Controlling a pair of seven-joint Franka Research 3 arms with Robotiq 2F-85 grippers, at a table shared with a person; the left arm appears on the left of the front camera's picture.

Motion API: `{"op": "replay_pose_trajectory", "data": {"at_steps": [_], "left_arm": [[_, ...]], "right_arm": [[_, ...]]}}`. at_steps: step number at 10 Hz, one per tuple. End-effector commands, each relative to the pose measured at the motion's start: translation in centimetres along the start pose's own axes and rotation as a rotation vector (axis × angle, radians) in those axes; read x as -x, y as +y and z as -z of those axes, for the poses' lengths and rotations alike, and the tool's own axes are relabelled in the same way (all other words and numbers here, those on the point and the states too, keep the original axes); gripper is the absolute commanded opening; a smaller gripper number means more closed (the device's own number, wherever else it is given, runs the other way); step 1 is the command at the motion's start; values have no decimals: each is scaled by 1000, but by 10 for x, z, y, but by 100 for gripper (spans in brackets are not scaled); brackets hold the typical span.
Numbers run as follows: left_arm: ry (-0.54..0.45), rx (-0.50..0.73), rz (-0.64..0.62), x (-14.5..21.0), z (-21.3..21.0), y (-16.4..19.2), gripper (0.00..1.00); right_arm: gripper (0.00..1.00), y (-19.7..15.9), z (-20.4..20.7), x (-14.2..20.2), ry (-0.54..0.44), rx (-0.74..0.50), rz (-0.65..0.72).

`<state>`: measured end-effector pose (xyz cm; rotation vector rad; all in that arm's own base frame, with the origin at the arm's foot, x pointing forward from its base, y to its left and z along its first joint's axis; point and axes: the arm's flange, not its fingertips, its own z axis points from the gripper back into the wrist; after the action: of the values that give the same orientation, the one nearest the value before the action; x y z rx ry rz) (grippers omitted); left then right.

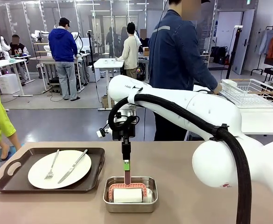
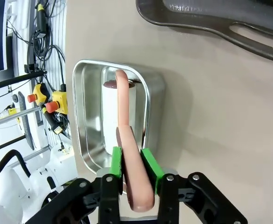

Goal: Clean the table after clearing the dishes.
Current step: When the left (or right) Handle tray is removed, use the left hand (or right hand) to clean the left (or right) side of the table with the Lint Roller.

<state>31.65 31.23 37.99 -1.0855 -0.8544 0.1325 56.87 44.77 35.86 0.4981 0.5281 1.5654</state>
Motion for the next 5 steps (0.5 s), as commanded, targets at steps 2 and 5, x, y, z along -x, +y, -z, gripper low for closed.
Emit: {"op": "replay_pose_trajectory", "data": {"at_steps": [2, 5], "left_arm": [[-5, 13, 16, 1, -3, 1, 100], [-5, 13, 16, 1, -3, 1, 100]], "right_arm": [[0, -11, -39, -14, 11, 54, 69], [0, 57, -57, 28, -68, 136, 244]]}}
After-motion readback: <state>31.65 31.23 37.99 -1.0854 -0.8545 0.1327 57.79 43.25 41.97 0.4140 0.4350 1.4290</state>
